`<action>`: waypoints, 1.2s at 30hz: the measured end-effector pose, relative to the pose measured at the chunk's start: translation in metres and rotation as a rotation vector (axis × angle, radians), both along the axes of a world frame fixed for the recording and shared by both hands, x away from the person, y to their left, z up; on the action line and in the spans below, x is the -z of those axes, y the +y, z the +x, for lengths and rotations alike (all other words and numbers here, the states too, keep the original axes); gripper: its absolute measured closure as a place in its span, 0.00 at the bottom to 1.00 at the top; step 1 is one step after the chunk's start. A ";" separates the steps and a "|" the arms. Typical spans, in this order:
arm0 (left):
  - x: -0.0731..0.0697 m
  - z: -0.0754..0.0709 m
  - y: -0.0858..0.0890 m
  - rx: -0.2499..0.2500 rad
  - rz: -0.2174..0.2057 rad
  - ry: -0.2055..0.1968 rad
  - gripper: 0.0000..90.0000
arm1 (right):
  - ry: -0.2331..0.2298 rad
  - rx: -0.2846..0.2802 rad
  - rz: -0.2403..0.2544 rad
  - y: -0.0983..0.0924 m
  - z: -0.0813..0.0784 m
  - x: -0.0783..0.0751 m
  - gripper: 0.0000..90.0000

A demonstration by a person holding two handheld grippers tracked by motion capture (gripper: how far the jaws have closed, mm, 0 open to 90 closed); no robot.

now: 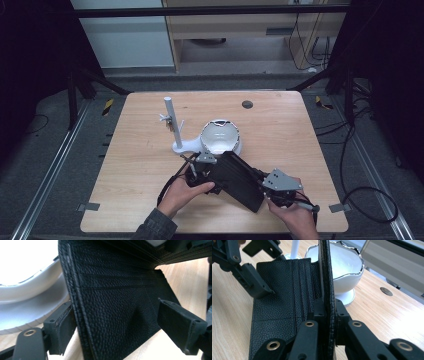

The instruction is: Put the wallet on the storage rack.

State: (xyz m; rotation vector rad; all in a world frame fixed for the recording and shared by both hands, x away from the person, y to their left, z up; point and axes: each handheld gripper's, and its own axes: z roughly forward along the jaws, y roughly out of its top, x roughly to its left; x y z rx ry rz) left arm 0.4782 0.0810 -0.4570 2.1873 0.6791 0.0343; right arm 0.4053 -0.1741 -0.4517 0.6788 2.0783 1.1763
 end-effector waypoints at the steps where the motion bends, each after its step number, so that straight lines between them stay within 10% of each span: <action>1: 0.000 0.001 0.000 0.001 -0.007 0.009 0.19 | -0.002 -0.001 0.000 0.000 0.000 0.000 0.93; 12: -0.014 0.000 0.011 0.008 -0.095 0.055 0.66 | 0.037 -0.067 0.000 0.003 0.000 0.005 0.86; 15: -0.022 -0.003 0.011 0.030 -0.097 0.045 0.81 | 0.073 -0.088 -0.005 0.004 -0.003 0.006 0.66; 25: -0.024 -0.005 0.010 0.039 -0.097 0.042 0.86 | 0.180 -0.090 -0.047 0.011 -0.002 0.018 0.31; 36: -0.027 -0.004 0.014 0.039 -0.110 0.051 0.89 | 0.226 -0.070 -0.060 0.011 0.001 0.024 0.12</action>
